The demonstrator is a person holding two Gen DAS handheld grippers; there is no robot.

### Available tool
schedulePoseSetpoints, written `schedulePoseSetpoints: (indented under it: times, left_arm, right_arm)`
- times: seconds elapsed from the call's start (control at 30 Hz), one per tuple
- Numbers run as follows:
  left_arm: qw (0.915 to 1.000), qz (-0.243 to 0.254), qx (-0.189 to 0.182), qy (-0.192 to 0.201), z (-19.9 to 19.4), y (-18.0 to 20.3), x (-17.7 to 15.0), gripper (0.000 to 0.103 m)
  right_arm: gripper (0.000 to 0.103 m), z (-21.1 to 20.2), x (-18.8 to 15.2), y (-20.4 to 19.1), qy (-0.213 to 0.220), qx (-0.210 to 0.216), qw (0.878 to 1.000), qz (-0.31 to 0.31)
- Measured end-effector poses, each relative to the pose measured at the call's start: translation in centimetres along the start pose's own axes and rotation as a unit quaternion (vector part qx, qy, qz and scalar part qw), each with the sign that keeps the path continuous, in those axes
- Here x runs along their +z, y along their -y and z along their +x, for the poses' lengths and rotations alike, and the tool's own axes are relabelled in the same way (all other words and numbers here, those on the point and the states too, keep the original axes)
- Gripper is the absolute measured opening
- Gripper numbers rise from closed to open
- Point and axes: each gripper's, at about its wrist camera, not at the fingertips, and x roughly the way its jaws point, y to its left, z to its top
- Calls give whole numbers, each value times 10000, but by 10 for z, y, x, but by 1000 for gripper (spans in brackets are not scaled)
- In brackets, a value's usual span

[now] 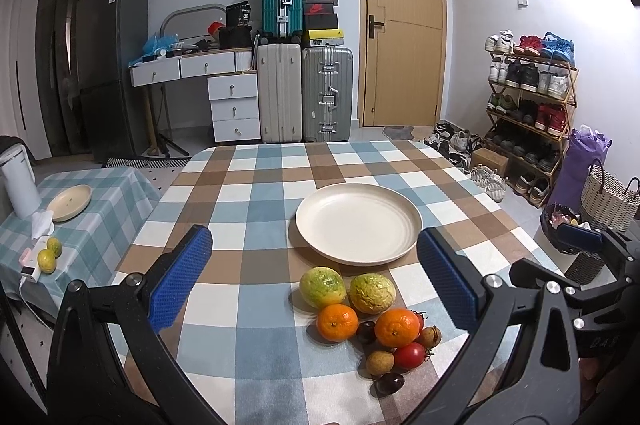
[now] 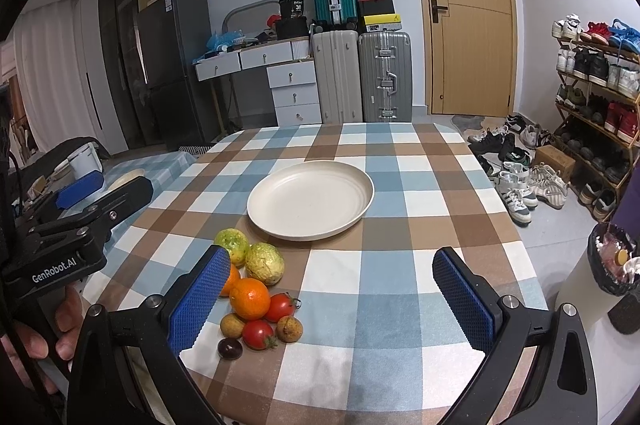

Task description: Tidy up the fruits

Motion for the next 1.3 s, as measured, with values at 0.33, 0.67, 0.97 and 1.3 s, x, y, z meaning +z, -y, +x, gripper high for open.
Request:
schedulePoseSetpoints:
  times: [0.33,0.67,0.97,1.3]
  left_arm:
    - [9999,-85,-7,-102,3,-2,-8,102]
    - [9986,-381,307,-180,1,-25,0,102]
    - [9955,-804,337,-379,1,-60,10,102]
    - [9938,-1019,156,-418,3,-76,21,102]
  right_arm:
    - [103,1,0,-8,-29,219,9996,-170]
    - [103,22,-7,-24,-472,890,9945,-277]
    - [103,57,-17,-43,-956,1184,9874,-430]
    - [103,91,-30,-66,-1303,1067,9815,-910]
